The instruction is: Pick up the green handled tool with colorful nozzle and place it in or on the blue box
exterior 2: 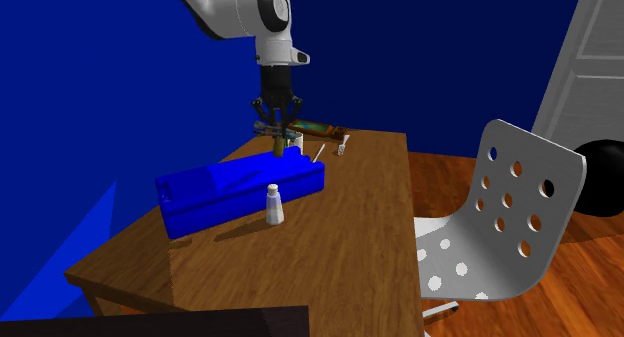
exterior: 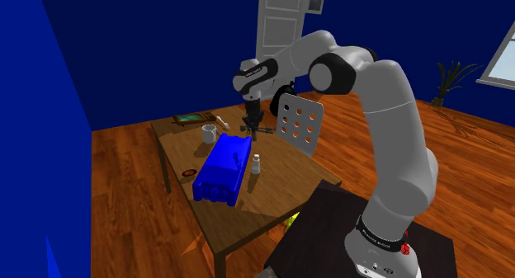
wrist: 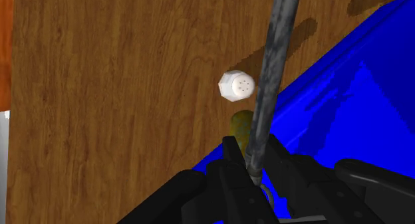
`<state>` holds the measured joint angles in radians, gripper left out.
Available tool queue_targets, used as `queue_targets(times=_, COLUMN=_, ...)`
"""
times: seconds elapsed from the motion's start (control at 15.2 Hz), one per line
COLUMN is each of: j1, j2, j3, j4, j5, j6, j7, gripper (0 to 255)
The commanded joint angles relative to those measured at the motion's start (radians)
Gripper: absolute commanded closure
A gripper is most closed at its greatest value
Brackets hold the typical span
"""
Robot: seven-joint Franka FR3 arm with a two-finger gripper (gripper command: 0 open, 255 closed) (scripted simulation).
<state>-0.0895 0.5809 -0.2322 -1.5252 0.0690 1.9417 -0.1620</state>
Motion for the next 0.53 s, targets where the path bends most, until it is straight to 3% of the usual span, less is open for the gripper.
queue_targets(times=0.0, j1=0.020, j2=0.033, j3=0.012, j4=0.068, j5=0.005, j6=-0.037, j7=0.036, gripper=255)
queue_targets(times=0.46, j1=0.085, j2=0.180, j3=0.049, j4=0.344, j5=0.019, j6=-0.167, j7=0.152, gripper=255)
